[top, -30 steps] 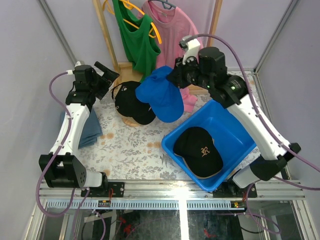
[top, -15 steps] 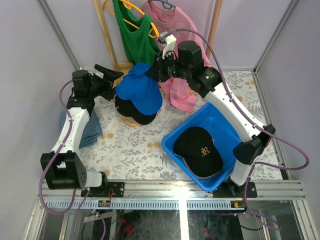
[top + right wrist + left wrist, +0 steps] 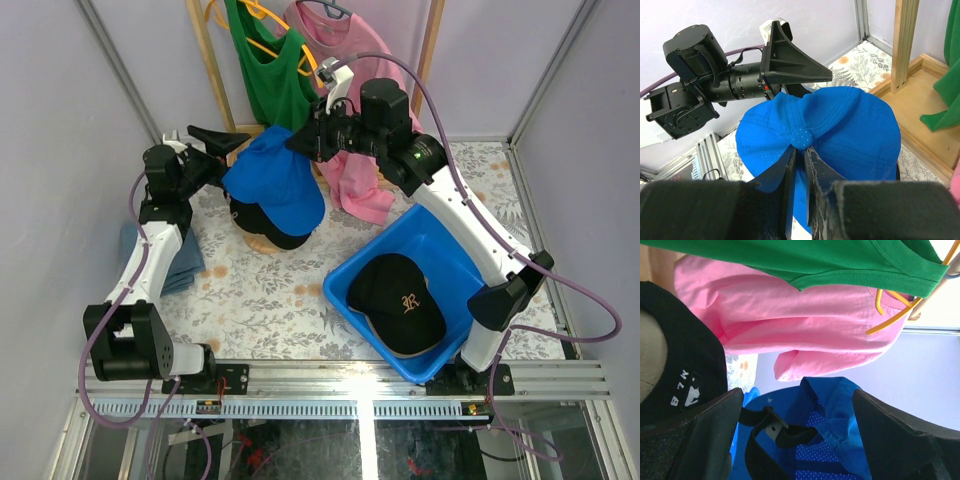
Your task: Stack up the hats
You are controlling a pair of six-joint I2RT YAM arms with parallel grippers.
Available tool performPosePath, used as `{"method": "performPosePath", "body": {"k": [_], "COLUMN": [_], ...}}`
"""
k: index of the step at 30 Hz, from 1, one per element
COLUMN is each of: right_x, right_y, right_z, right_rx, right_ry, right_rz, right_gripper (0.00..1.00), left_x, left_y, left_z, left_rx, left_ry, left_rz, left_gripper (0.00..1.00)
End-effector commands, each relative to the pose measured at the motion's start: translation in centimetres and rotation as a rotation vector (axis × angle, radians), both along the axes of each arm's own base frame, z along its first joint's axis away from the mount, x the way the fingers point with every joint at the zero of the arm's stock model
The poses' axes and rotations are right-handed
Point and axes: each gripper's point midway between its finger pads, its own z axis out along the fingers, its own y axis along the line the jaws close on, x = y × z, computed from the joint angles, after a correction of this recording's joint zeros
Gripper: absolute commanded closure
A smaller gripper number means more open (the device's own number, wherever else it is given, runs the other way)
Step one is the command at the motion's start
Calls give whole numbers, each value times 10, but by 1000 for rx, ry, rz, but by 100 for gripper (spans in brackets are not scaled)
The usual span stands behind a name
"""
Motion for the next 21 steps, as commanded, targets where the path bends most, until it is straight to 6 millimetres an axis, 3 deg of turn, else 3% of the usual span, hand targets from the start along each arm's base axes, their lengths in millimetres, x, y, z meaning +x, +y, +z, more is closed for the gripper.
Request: {"method": "performPosePath", "body": {"k": [1, 16, 21], "right_x": [-18, -10, -9], "right_y": [-4, -12, -12], "right_z": [55, 71, 70], "right_rx": [112, 120, 117], "right_ry": [-101, -150, -154], "right_rz": [32, -10, -12], "right_gripper": [85, 86, 86], "left_x": [-15, -34, -40], "left_y": [-10, -13, -15], "left_z": [24, 19, 32], "left_rx": [-66, -169, -211], "left_ry": [-69, -23, -41], "left_rz": [-76, -76, -85], "left_gripper": [11, 7, 4]}}
